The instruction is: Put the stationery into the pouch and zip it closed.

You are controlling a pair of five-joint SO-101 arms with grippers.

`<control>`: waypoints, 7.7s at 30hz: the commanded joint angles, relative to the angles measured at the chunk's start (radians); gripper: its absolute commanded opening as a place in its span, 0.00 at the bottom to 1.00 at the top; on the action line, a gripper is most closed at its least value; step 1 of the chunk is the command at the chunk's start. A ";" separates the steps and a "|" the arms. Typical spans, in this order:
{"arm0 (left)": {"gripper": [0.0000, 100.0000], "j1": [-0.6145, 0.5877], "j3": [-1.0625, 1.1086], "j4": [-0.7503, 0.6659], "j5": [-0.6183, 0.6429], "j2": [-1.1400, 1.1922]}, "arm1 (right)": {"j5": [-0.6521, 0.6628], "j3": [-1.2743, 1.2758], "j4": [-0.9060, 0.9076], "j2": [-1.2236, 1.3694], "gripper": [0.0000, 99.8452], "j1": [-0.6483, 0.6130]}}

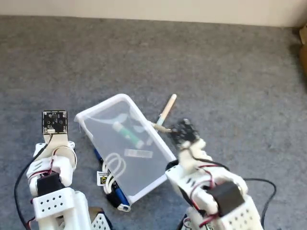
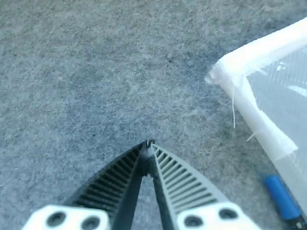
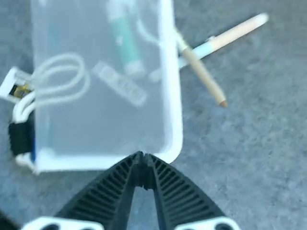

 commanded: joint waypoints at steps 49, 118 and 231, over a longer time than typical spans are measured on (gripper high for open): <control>0.03 -0.162 0.059 -0.241 0.014 -0.015 | 0.011 0.148 -0.865 0.550 0.00 -0.133; 0.03 -0.163 0.073 -0.245 0.011 -0.015 | -0.379 0.271 -1.021 0.704 0.12 -0.372; 0.03 -0.159 0.082 -0.247 0.009 -0.015 | -0.773 -1.072 -0.174 1.279 0.25 -0.116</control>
